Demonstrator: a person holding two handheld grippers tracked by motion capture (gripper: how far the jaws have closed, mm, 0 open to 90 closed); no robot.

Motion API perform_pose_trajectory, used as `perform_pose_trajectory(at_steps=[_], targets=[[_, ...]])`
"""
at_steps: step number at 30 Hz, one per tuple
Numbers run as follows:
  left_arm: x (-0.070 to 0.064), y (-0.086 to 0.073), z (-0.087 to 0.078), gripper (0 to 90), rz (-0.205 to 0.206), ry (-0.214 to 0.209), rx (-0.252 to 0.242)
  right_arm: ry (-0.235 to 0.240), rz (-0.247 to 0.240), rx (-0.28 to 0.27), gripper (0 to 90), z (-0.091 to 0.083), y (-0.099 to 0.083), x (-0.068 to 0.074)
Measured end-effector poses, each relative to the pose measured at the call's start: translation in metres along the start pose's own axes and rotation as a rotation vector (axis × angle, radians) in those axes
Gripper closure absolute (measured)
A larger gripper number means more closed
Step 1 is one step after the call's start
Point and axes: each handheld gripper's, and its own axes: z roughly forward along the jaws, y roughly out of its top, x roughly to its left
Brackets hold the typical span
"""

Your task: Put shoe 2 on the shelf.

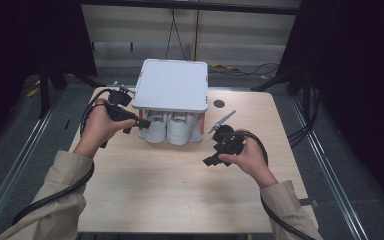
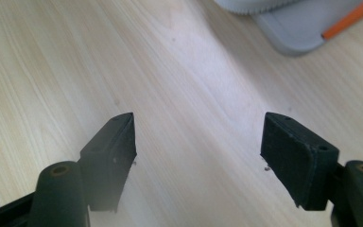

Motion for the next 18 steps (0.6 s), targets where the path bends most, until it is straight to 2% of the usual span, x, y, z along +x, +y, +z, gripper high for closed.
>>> perform_pose_trajectory(at_steps=[1,2,3,7,8,9,12,13,14,18], targets=[[0.000,-0.006,0.002,23.8,0.001,-0.001,0.008,0.001,0.010,-0.002,26.1,0.000,-0.005,-0.001],[0.001,-0.012,0.004,23.7,0.004,-0.001,0.012,0.018,0.044,0.011,24.7,0.002,-0.016,-0.003],[0.001,-0.017,0.006,23.5,0.004,-0.003,0.017,0.021,0.058,0.013,24.6,0.003,-0.020,-0.003],[0.002,-0.039,0.016,22.4,0.007,-0.007,0.028,-0.006,0.052,0.005,21.8,0.003,-0.037,-0.002],[0.001,-0.050,0.022,22.2,0.004,-0.008,0.026,-0.003,0.055,0.000,21.4,0.003,-0.041,-0.001],[0.001,-0.050,0.022,22.0,0.004,-0.008,0.026,-0.003,0.055,0.000,21.4,0.003,-0.041,-0.001],[-0.004,-0.071,0.032,21.0,0.021,-0.015,0.027,-0.042,0.041,-0.011,20.6,0.003,-0.057,0.004],[-0.004,-0.071,0.032,21.0,0.021,-0.015,0.027,-0.042,0.041,-0.011,20.6,0.003,-0.057,0.004],[-0.005,-0.075,0.035,20.9,0.029,-0.013,0.034,-0.043,0.050,-0.020,20.1,0.003,-0.066,0.005],[-0.010,-0.091,0.043,19.6,0.047,-0.010,0.041,-0.064,0.062,-0.030,20.0,0.006,-0.078,0.006]])
